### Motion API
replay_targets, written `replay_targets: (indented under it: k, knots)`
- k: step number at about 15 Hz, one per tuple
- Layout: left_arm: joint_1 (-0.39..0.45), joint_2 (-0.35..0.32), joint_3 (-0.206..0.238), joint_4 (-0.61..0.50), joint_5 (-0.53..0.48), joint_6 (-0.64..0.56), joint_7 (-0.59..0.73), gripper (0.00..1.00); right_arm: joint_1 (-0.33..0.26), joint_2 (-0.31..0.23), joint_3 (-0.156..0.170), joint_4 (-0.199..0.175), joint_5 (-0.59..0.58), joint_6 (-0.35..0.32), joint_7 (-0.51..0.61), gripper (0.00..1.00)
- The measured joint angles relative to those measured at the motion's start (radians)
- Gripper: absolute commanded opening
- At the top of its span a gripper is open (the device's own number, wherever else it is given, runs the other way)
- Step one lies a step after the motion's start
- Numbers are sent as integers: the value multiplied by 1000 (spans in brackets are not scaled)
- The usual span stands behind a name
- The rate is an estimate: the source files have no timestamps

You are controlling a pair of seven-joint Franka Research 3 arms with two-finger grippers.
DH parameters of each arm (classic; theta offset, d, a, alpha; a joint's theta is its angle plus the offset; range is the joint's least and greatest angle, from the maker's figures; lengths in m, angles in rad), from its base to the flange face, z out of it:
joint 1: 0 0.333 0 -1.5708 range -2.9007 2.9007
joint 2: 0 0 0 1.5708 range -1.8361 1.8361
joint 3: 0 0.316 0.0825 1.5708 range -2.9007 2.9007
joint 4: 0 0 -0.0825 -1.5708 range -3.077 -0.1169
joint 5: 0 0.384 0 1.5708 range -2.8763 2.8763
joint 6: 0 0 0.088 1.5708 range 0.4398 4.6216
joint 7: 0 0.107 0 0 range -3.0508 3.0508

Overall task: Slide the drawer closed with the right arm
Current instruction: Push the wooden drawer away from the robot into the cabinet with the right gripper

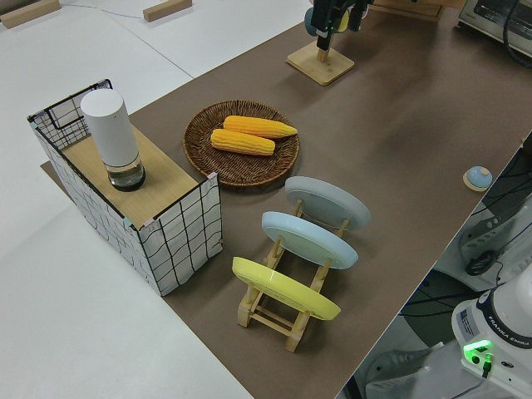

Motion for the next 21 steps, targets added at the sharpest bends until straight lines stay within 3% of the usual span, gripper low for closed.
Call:
replay_targets:
  k: [10, 14, 21]
  knots:
    - [0, 0, 0, 0, 0, 0, 0, 993, -112, 2, 1, 5, 0, 81, -173, 0]
    - [0, 0, 0, 0, 0, 0, 0, 993, -177, 12, 3, 24, 1, 108, -270, 0]
    - [0, 0, 0, 0, 0, 0, 0, 993, -237, 28, 5, 32, 3, 208, -340, 0]
